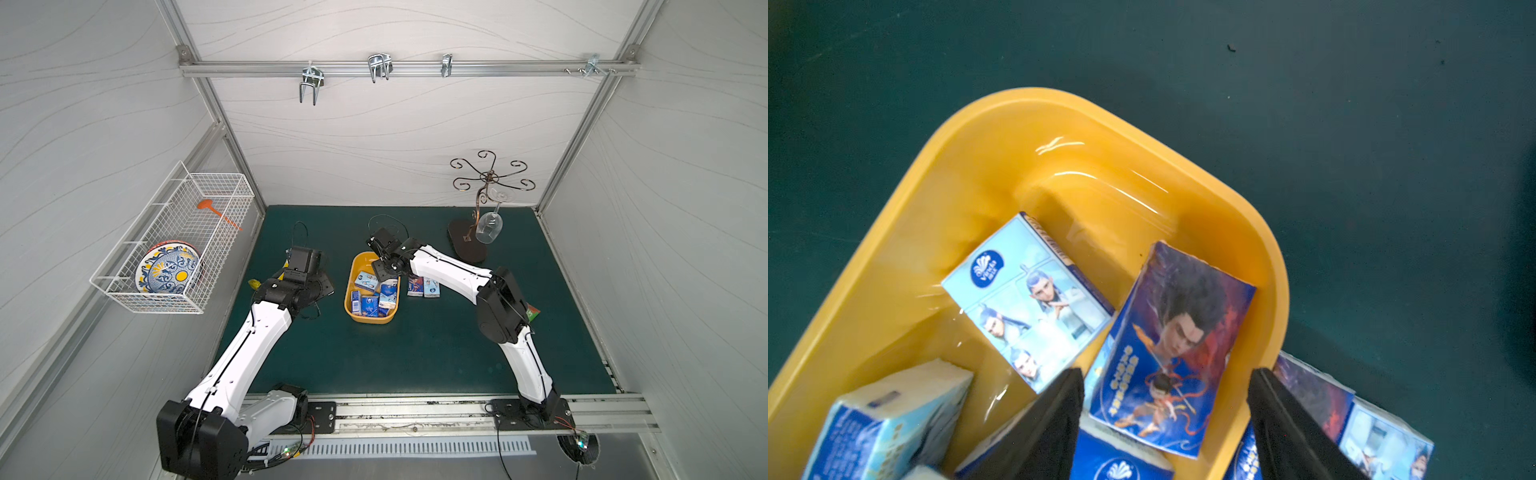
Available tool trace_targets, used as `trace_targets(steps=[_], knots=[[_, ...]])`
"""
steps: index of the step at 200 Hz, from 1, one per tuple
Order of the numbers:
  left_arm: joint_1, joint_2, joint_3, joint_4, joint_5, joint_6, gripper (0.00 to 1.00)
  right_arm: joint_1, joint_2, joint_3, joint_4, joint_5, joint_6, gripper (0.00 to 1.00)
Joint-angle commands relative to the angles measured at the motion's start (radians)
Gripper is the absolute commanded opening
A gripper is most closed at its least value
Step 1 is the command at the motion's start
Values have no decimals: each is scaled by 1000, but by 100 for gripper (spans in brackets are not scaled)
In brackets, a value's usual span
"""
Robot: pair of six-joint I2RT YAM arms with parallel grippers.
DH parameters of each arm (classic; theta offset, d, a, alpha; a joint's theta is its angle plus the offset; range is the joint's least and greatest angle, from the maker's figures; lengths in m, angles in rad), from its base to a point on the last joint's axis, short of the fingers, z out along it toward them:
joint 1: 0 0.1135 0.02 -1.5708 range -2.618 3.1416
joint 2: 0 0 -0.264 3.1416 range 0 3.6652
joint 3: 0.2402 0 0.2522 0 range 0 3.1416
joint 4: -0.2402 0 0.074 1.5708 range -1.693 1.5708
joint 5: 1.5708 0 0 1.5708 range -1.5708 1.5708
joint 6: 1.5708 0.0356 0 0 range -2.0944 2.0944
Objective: Take the pocket tissues out of the storage box
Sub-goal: Pick up the pocket tissues from the storage box.
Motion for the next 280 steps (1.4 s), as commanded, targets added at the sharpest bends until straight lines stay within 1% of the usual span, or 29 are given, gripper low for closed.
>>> trace_targets(steps=[1,40,67,78,114,132,178,244,280], knots=[[-4,-21,-3,4,8,-2,44,8,43,29,-24,23,38,69],[-3,-31,6,-5,2,4,44,5,90,69,-57,50,53,68],[-2,-27,12,-9,2,6,44,4,119,88,-62,38,66,67],[-2,-27,15,-11,1,8,44,3,131,91,-57,22,66,64],[-3,-26,17,-19,-10,10,44,2,154,95,-32,-29,68,45],[-2,-25,20,-21,-13,10,44,2,149,89,-17,-42,71,39],[-3,-19,35,-26,-23,9,44,13,36,-25,130,-77,76,33],[-2,-18,49,-29,-44,6,44,9,-176,-162,206,-53,46,33],[-3,-13,61,-26,-36,3,44,-45,-312,-305,212,-42,35,33]])
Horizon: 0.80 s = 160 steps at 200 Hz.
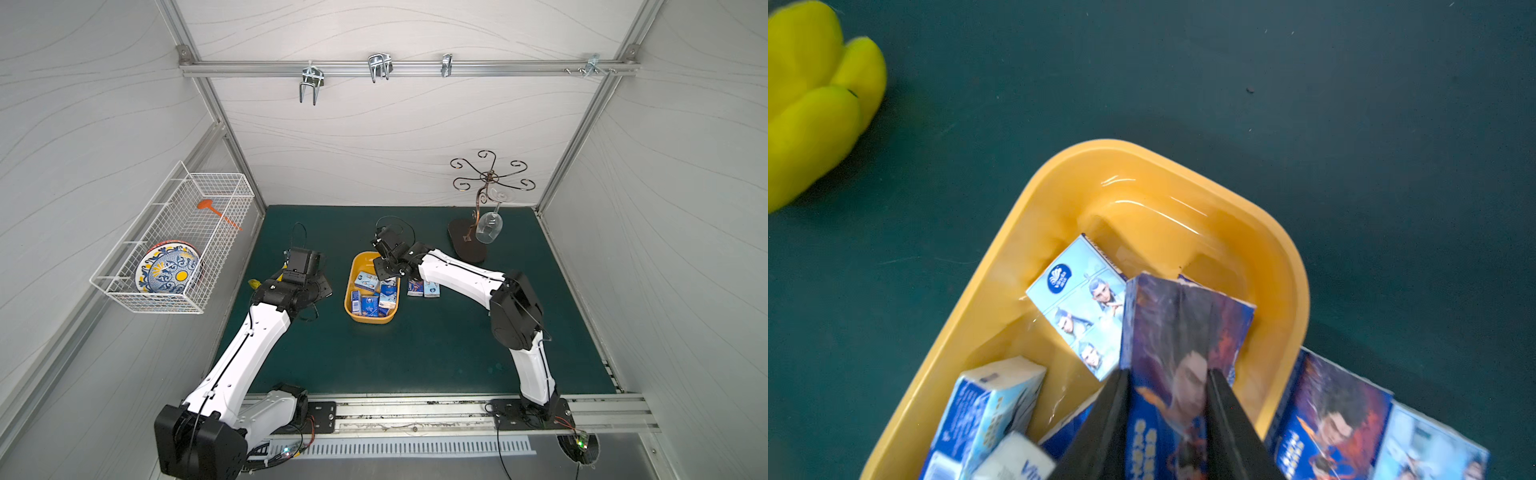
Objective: Take the pocket tissues out of the storage box
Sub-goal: Pick up the pocket tissues from the storage box, then place the pocket tissues at the center of the board.
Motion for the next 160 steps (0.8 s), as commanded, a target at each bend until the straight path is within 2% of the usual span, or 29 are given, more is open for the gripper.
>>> trace_targets(steps=[1,58,85,113,160], knots=[[-3,3,54,8,-10,-1,44,-40,-115,-83,18,14,-18,33],[-3,2,76,11,-1,2,44,-188,-371,-457,79,42,-34,34],[-2,1,70,23,8,-2,44,-248,-443,-586,94,64,-46,35],[-2,8,64,31,15,-6,44,-289,-455,-677,142,49,-48,35],[-2,10,61,35,9,-3,44,-293,-357,-716,205,62,-63,36]])
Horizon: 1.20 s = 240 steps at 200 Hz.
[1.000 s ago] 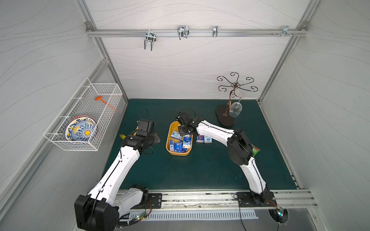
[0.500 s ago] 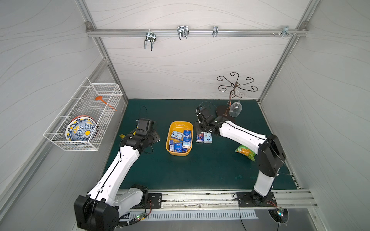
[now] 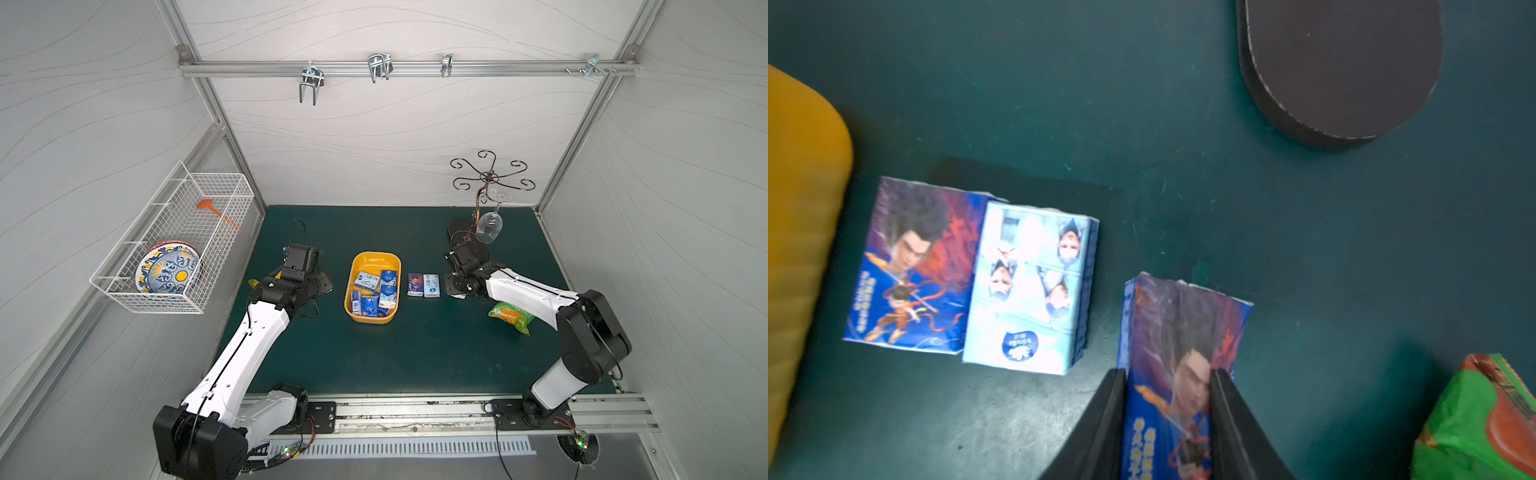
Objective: Take the pocket tissues out of the storage box
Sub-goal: Place the pocket tissues at the center of the board.
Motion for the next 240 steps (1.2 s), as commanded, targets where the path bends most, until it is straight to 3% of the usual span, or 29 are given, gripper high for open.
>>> trace_targets(steps=[1,47,74,138,191,240], knots=[[-2,4,27,33,-2,-2,44,-1,48,-12,72,13,-17,36],[-2,5,25,33,-3,1,44,-1,128,14,91,22,-31,42],[-2,4,25,31,-3,1,44,-1,152,30,83,23,-25,50],[-3,4,25,34,5,1,44,-23,33,63,2,-32,-3,63],[-2,9,27,34,10,11,44,-150,-1,-17,60,-198,18,60],[-2,12,14,43,13,4,44,-173,28,-60,99,-293,28,52]])
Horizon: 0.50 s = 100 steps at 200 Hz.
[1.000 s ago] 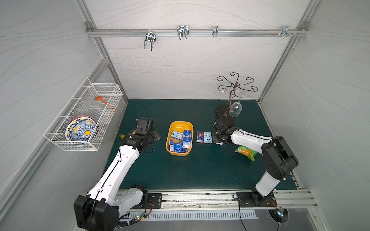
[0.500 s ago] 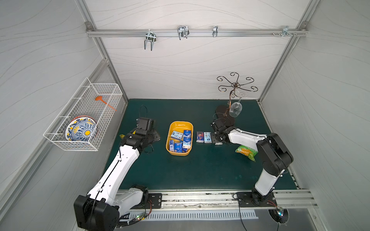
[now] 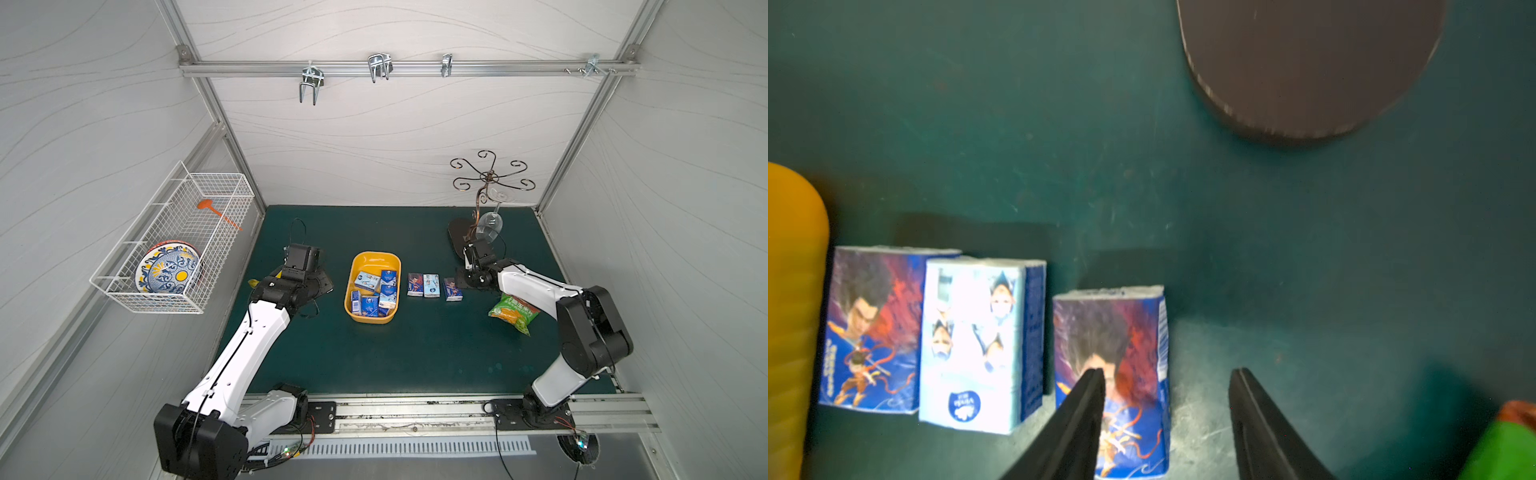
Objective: Take the pocket tissues out of the storage box
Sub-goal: Place the pocket tissues at the center of the board.
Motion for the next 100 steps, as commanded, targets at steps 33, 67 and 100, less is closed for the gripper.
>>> trace_targets(steps=[33,67,100], knots=[[-2,-8,9,36,5,3,44,2,37,-34,38,-89,32,48],[-2,-16,1,38,5,2,44,1,90,-38,52,-101,46,44],[-3,-16,-1,39,5,3,44,2,117,-43,76,-103,78,39]])
